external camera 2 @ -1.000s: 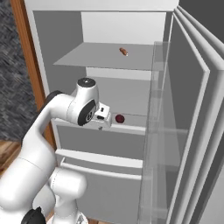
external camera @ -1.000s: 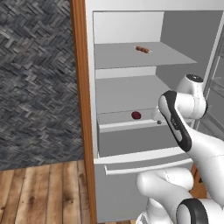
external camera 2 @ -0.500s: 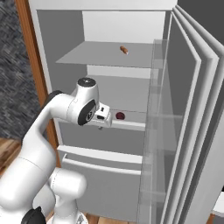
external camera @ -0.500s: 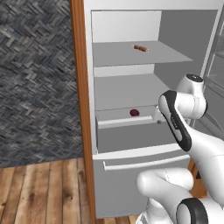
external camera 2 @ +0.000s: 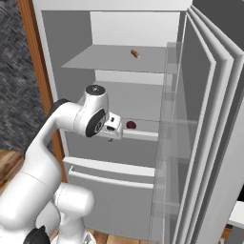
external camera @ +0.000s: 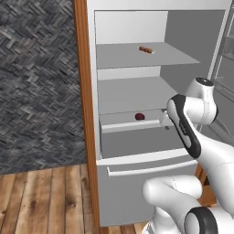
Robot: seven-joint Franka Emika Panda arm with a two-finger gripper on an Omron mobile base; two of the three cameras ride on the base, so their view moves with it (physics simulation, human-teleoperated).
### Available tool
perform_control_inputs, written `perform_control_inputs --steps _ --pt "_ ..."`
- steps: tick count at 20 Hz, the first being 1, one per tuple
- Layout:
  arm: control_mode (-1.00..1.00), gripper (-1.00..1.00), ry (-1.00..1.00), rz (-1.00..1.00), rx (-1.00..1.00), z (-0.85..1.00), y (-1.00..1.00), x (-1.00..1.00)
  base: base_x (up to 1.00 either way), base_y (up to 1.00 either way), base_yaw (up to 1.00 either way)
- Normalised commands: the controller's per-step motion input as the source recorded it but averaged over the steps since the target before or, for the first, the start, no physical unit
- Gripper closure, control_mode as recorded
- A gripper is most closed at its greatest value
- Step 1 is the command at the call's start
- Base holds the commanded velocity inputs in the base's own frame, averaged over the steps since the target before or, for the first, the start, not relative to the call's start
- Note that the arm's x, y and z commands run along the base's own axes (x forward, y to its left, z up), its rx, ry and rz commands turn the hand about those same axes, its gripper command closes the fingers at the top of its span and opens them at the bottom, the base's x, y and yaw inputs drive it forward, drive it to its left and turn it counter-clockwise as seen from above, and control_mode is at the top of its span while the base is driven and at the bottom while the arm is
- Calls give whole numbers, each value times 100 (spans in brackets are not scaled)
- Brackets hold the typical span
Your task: Fully open the fridge drawer.
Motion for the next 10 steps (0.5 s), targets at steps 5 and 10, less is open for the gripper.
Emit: perform_control_inputs --steps 5,10 --pt "-100 -100 -1 0 0 -1 0 25 0 0 0" --pt "-100 -100 -3 -1 0 -6 16 65 0 0 0"
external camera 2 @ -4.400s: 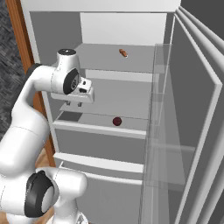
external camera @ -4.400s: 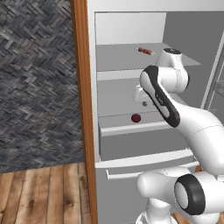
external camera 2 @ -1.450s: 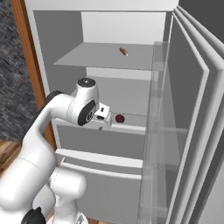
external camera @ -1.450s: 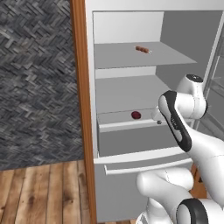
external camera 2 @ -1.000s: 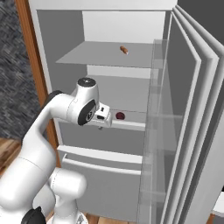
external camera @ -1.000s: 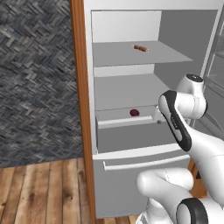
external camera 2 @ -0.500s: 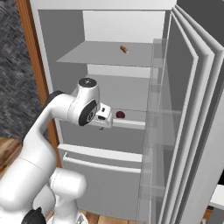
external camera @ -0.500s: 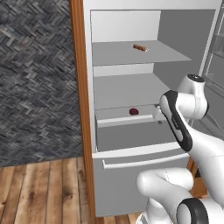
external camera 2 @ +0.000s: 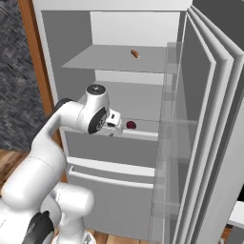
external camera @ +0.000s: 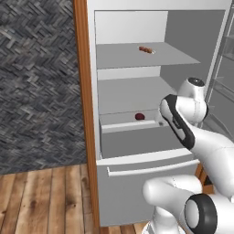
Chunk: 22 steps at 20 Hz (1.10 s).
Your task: Fully open the fridge drawer.
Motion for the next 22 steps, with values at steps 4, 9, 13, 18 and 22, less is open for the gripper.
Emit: perform_control_inputs --steps 4,9,13,18,22 --pt "-100 -100 -2 -4 0 -6 27 67 0 0 0" --pt "-100 -100 0 0 0 -14 16 42 0 0 0" --pt "-100 -100 0 -2 0 -9 11 28 0 0 0" --pt "-100 -100 0 0 0 -14 2 21 0 0 0" --pt "-100 -100 -3 0 0 -17 3 22 0 0 0"
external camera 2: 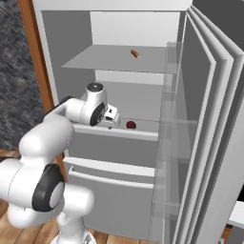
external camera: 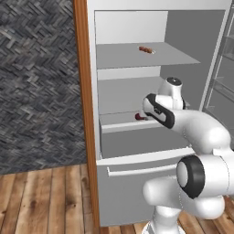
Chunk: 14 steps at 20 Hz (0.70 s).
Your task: Fully open the fridge drawer.
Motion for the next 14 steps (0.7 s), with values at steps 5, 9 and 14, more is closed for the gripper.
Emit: perform_control_inputs --steps 5,9,14 --pt "-100 -100 -3 0 0 -16 9 30 0 0 0" --pt "-100 -100 0 0 0 -21 13 28 0 0 0" --pt "-100 -100 -2 0 0 -14 13 28 0 0 0"
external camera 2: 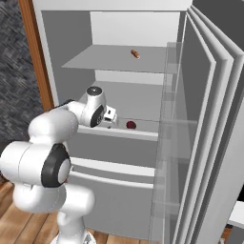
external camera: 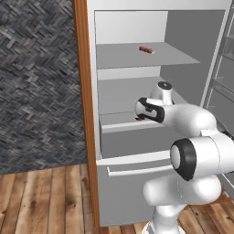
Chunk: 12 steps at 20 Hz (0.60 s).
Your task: Fully open the fridge drawer.
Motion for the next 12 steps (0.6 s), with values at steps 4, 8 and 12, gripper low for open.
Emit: perform_control_inputs --steps 4,8,12 --pt "-100 -100 -2 0 0 -17 10 34 0 0 0" --pt "-100 -100 0 0 0 -15 3 37 0 0 0" --pt "-100 -100 0 0 0 -16 0 37 0 0 0"
